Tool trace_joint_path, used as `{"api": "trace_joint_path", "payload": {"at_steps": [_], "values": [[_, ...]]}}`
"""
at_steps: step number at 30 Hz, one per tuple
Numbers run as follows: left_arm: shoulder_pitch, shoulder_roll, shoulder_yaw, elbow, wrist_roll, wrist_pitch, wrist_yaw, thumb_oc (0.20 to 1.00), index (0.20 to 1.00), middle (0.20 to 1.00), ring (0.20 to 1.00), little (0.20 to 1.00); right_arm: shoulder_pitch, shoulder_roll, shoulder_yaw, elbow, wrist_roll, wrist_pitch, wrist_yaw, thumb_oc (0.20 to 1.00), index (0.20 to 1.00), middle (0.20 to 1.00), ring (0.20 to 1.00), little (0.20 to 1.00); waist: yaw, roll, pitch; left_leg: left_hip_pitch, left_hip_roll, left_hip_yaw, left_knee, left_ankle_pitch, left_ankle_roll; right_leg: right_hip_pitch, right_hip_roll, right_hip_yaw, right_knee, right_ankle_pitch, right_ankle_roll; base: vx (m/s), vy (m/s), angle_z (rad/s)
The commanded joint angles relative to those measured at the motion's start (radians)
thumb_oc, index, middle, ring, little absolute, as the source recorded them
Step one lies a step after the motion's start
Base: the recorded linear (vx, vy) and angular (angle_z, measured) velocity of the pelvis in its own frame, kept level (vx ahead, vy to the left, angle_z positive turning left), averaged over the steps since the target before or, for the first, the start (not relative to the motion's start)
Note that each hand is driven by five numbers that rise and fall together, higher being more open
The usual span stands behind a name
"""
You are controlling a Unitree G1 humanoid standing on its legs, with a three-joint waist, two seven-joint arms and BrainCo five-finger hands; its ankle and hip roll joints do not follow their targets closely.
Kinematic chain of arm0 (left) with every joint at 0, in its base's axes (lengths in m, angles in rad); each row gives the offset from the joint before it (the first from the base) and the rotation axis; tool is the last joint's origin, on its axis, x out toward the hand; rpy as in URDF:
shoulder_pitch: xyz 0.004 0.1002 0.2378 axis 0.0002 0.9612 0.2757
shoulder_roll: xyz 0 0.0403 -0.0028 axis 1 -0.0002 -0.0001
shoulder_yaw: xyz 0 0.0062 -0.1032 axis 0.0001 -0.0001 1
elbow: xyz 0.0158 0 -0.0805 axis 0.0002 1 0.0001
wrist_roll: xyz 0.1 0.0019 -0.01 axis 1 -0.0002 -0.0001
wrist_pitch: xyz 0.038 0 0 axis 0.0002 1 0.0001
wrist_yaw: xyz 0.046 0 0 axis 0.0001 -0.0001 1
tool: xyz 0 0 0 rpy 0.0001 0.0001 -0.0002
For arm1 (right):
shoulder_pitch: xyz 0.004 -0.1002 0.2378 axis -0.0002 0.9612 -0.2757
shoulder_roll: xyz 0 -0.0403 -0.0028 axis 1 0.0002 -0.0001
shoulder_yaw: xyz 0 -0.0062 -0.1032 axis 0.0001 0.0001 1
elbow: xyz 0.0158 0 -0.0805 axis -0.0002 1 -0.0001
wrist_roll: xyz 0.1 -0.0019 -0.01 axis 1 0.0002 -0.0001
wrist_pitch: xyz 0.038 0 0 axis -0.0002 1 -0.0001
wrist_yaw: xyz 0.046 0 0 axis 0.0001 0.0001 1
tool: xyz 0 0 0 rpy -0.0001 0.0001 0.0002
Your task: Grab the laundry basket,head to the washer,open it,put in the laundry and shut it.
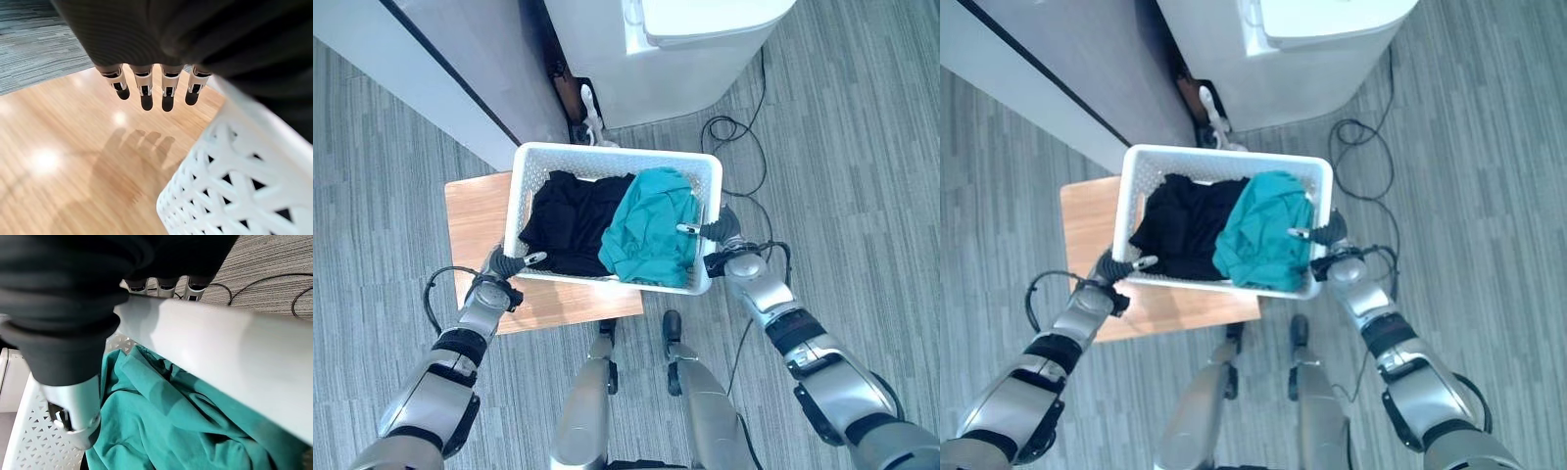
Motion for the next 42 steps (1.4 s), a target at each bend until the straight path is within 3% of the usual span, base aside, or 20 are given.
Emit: {"api": "trace_joint_path", "payload": {"at_steps": [1, 10, 16, 24, 32, 37, 42], "values": [[0.041, -0.099, -0.062, 0.110, -0.019, 0.037, -0.013, 1.000, 1.000, 1.000, 1.000, 1.000, -0.010, -0.004, -0.015, -0.081, -0.057, -0.054, -0.016, 1.000, 1.000, 1.000, 1.000, 1.000, 0.001, -0.077, 0.041, 0.003, 0.046, -0.006, 0.126, -0.143, -0.024, 0.058, -0.114, -0.060, -0.153, 0.089, 0.080, 0.00, 0.000, 0.00], [-0.043, -0.025, -0.078, 0.041, 0.026, 0.059, -0.005, 1.000, 1.000, 1.000, 1.000, 1.000, -0.077, 0.005, -0.006, -0.034, -0.066, -0.049, -0.008, 1.000, 1.000, 1.000, 1.000, 1.000, 0.010, -0.064, 0.037, -0.001, 0.042, -0.016, 0.131, -0.149, -0.024, 0.059, -0.115, -0.061, -0.152, 0.083, 0.080, 0.00, 0.000, 0.00], [-0.184, 0.036, -0.098, 0.000, 0.073, 0.099, 0.033, 1.000, 1.000, 1.000, 1.000, 1.000, -0.263, 0.041, 0.047, 0.121, -0.042, -0.036, -0.020, 1.000, 1.000, 1.000, 1.000, 1.000, 0.027, -0.056, 0.038, -0.017, 0.033, -0.024, 0.135, -0.147, -0.023, 0.047, -0.114, -0.057, -0.153, 0.086, 0.082, 0.00, -0.006, 0.05], [-0.261, 0.067, -0.129, -0.074, 0.099, 0.114, 0.034, 1.000, 1.000, 1.000, 1.000, 1.000, -0.411, 0.065, 0.143, 0.260, 0.009, -0.024, 0.043, 1.000, 1.000, 1.000, 1.000, 1.000, 0.049, -0.052, 0.039, -0.027, 0.025, -0.027, 0.143, -0.150, -0.021, 0.039, -0.114, -0.055, -0.147, 0.086, 0.080, 0.01, -0.002, 0.03], [-0.218, 0.077, -0.137, -0.109, 0.090, 0.093, 0.023, 1.000, 1.000, 1.000, 1.000, 1.000, -0.446, 0.100, 0.195, 0.310, 0.042, -0.014, 0.076, 1.000, 1.000, 1.000, 1.000, 1.000, 0.059, -0.056, 0.040, -0.033, 0.023, -0.019, 0.148, -0.152, -0.020, 0.033, -0.111, -0.050, -0.147, 0.087, 0.077, 0.02, 0.003, -0.01], [-0.193, 0.121, -0.087, -0.214, 0.065, 0.086, 0.038, 1.000, 1.000, 1.000, 1.000, 1.000, -0.424, 0.117, 0.212, 0.321, 0.035, -0.006, 0.100, 1.000, 1.000, 1.000, 1.000, 1.000, 0.067, -0.054, 0.031, -0.035, 0.019, -0.021, 0.156, -0.159, -0.021, 0.036, -0.109, -0.050, -0.144, 0.080, 0.073, 0.03, -0.007, -0.03], [-0.273, 0.184, -0.061, -0.244, 0.052, 0.085, 0.072, 1.000, 1.000, 1.000, 1.000, 1.000, -0.429, 0.125, 0.218, 0.329, 0.048, -0.006, 0.103, 1.000, 1.000, 1.000, 1.000, 1.000, 0.069, -0.052, 0.030, -0.037, 0.017, -0.025, 0.158, -0.161, -0.022, 0.035, -0.108, -0.051, -0.141, 0.077, 0.074, 0.00, 0.000, 0.00]]}}
